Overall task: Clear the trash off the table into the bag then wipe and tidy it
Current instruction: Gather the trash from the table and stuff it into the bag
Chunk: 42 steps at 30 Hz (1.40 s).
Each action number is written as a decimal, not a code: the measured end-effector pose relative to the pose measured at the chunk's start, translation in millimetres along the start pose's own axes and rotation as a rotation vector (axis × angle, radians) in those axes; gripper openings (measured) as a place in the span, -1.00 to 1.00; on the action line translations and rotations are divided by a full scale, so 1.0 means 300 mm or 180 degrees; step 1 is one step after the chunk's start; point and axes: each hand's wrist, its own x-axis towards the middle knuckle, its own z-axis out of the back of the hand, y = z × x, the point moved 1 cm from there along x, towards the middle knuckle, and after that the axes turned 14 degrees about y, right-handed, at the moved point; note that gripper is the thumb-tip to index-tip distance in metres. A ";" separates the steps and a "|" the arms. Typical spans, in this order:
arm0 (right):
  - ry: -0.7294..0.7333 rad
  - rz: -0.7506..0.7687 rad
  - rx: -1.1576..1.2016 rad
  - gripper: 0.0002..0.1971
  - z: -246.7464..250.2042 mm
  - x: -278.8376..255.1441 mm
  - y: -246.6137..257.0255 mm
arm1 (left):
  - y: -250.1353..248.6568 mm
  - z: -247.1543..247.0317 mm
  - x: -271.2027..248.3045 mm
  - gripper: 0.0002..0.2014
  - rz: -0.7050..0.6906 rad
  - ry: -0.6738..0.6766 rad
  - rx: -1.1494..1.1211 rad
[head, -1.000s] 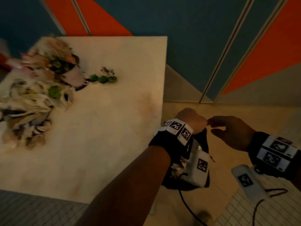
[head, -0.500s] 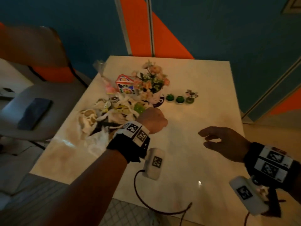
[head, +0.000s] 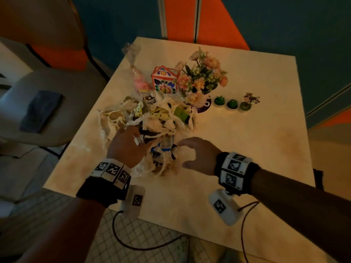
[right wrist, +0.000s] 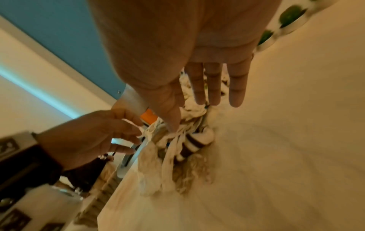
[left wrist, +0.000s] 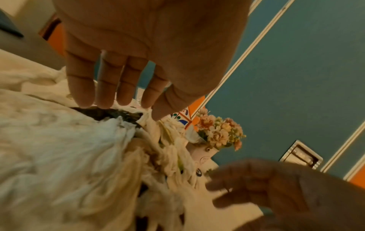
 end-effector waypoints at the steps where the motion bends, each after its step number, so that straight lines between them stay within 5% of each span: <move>1: 0.0042 0.0093 -0.0092 -0.29 -0.017 0.026 0.024 | 0.016 -0.012 0.004 -0.65 0.0046 0.0062 0.0105; 7: 0.0027 0.0146 -0.0677 -0.14 -0.107 0.158 0.119 | 0.067 -0.107 0.004 -0.15 0.0125 0.0557 0.0354; 10: 0.0101 -0.0143 -0.0733 -0.15 -0.119 0.195 0.121 | 0.083 -0.141 0.028 -0.08 0.0147 0.0621 0.0463; 19: -0.0186 -0.0320 -0.1224 -0.38 -0.143 0.241 0.117 | 0.119 -0.183 0.065 -0.52 -0.0061 0.0240 0.0539; 25: -0.0090 -0.0341 -0.1279 -0.49 -0.143 0.236 0.124 | 0.164 -0.182 0.084 -0.61 -0.0159 0.0045 0.0572; 32: -0.0148 -0.0264 -0.1111 -0.45 -0.099 0.200 0.148 | 0.150 -0.122 0.050 -0.79 -0.0203 0.0061 0.0666; 35: -0.0188 -0.0216 -0.0955 -0.45 -0.057 0.162 0.165 | 0.135 -0.054 0.003 -0.98 -0.0293 -0.0267 0.0232; 42: -0.0307 -0.0176 -0.0444 -0.52 0.022 0.052 0.187 | 0.083 0.052 -0.078 -0.84 -0.0757 -0.0818 -0.0419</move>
